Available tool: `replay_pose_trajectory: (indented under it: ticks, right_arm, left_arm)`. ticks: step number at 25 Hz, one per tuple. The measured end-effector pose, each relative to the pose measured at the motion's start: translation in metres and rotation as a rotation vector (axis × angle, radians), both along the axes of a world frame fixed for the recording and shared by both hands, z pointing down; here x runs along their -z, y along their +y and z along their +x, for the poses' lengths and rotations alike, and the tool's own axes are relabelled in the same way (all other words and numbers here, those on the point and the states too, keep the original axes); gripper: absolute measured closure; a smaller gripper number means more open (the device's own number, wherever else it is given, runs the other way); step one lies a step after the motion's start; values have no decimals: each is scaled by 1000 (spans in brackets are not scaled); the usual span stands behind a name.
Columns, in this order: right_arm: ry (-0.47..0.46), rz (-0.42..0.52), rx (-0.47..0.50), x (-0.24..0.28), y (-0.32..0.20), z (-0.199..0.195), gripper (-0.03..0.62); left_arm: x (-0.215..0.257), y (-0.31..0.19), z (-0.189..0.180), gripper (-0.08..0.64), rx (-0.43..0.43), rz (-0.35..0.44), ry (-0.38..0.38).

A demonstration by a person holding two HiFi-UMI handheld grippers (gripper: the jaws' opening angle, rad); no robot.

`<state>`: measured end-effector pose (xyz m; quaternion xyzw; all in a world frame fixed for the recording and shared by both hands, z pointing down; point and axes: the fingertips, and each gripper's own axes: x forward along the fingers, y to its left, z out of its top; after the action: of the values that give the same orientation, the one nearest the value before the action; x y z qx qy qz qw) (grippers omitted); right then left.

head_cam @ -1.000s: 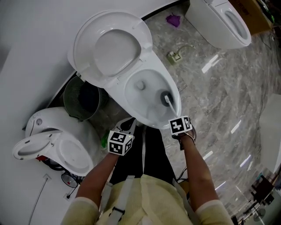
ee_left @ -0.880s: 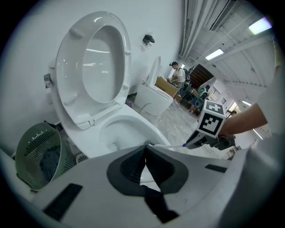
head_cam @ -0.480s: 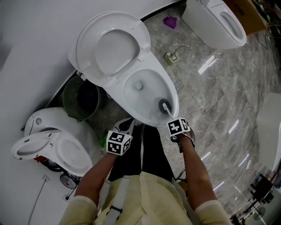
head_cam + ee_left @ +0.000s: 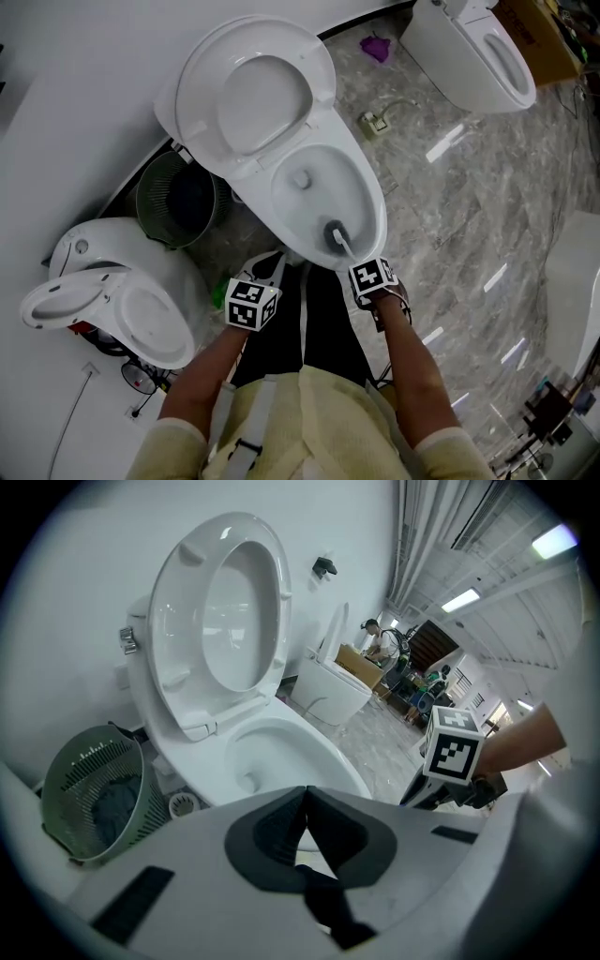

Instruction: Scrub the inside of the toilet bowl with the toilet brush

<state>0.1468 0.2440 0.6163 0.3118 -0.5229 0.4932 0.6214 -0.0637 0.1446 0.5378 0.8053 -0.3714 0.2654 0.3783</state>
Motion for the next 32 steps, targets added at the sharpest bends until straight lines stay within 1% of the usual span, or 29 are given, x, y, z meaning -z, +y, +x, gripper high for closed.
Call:
replay_pose_trajectory:
  ticks: [9,14,19,22,25,29,32]
  right_arm:
    - [-78,-9,93,-7,-20,-35,520]
    - [-111,-15,146,-10,-34,-48,520]
    - [-162,1,193,-16,-54,-63,520]
    - [-199,4,194,-19,-67,-70,520]
    - [-213,1,179,-18,-81,-75,520]
    - [-250,24,216,-20,-100,-85,520]
    - [-256,27,224,-19,-109,-91,520]
  left_arm:
    - [-4,-4,-7,548,72,-9,-1]
    - [-6,-7,-13,548,136,-20,-8]
    - [-10,-12,-19,548,204,-28,-19]
    - [-10,-15,-21,548,241,-33,-26]
    - [-10,-18,-21,548,265,-36,-35]
    - [-9,-25,-16,548,284,-35,-41]
    - [-7,-30,-13,548,294,-33,-43]
